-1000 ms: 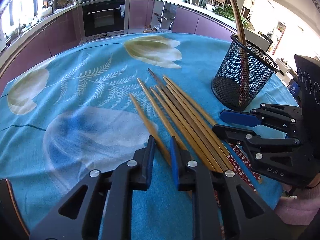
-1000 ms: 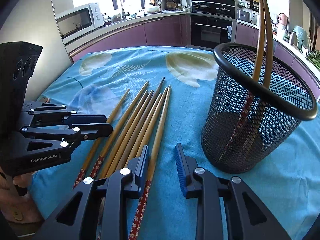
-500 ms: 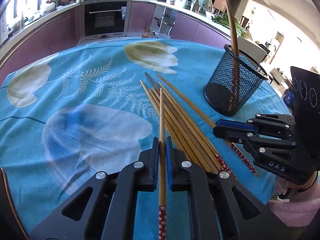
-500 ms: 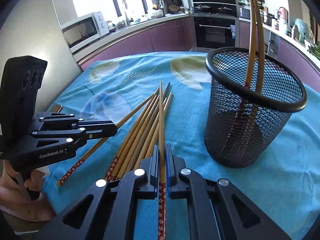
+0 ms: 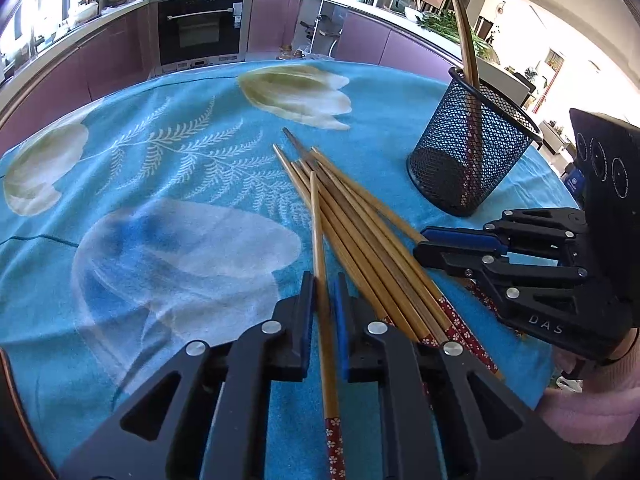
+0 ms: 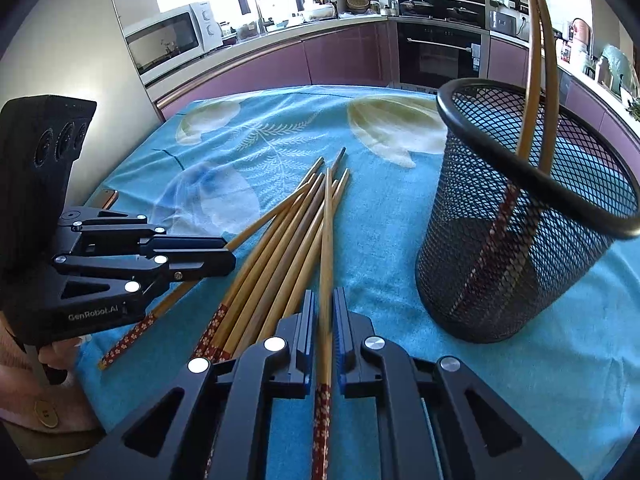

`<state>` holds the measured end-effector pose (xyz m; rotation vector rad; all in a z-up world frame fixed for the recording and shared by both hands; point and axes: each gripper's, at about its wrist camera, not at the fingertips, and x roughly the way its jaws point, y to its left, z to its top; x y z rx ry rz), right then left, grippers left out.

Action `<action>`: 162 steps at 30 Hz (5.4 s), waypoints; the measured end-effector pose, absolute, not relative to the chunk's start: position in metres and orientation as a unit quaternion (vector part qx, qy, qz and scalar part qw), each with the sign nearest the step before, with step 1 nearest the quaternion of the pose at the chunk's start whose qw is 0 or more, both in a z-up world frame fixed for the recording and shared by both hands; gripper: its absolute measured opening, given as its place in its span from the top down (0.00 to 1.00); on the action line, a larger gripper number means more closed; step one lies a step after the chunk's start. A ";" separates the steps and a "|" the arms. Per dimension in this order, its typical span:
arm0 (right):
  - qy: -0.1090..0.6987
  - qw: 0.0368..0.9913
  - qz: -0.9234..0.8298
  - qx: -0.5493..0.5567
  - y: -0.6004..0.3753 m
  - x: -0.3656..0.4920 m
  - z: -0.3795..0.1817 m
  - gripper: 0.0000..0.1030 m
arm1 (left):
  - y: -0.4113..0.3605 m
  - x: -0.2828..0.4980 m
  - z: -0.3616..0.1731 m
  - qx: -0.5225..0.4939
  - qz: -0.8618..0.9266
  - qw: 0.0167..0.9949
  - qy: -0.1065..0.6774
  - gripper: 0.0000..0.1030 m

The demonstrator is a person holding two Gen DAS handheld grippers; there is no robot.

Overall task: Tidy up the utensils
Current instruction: 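Grasp a chopstick with the right tool while the left tool grasps another, then raise both chopsticks upright and release them into the mesh cup, then return both open tools to the remaining chopsticks on the cloth, then grasp a chopstick with the left tool while the right tool grasps another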

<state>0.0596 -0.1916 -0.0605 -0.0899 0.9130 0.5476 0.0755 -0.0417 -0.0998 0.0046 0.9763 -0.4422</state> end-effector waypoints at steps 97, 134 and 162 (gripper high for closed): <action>0.277 0.923 0.268 0.020 -0.270 0.045 0.042 0.64 | -0.053 0.082 0.012 -0.008 -0.228 0.924 0.308 0.61; 0.424 0.864 0.269 -0.032 -0.205 0.041 -0.060 0.65 | -0.055 0.069 -0.099 0.020 -0.189 0.875 0.446 0.56; 0.425 0.871 0.245 -0.030 -0.192 0.060 -0.063 0.93 | -0.052 0.077 -0.100 0.018 -0.175 0.876 0.450 0.88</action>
